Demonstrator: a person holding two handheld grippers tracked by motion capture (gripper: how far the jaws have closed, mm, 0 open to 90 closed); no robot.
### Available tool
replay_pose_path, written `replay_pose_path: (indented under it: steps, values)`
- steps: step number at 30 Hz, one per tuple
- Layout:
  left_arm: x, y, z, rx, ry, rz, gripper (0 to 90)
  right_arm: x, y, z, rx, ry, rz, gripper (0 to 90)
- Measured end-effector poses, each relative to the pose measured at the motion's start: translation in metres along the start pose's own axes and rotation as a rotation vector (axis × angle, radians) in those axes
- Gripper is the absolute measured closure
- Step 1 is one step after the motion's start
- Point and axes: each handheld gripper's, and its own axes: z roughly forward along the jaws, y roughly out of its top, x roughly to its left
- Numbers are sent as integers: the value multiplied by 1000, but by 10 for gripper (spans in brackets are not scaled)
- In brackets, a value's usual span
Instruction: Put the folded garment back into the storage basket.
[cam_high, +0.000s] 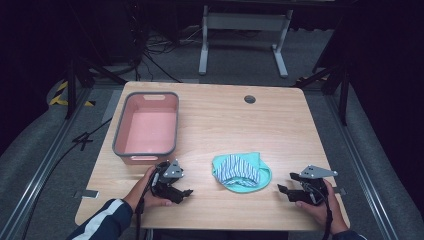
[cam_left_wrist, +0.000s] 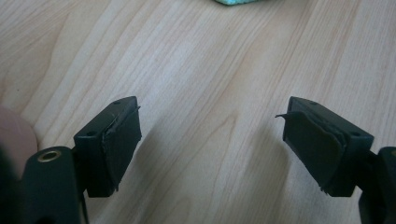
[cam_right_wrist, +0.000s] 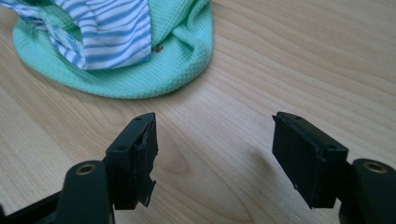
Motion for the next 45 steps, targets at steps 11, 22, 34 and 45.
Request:
replay_pose_path:
  steps: [11,22,34,45]
  values:
    - [-8,35,11,-39,35,-4,315,3,16,-3,-32,11,-24,374]
    - [-2,59,20,-77,35,21,327,17,47,6,-48,12,-89,395]
    - [6,75,44,-68,49,-9,322,22,78,37,-21,-1,-96,393]
    - [12,79,70,-28,21,-77,271,29,74,66,81,-7,-103,362]
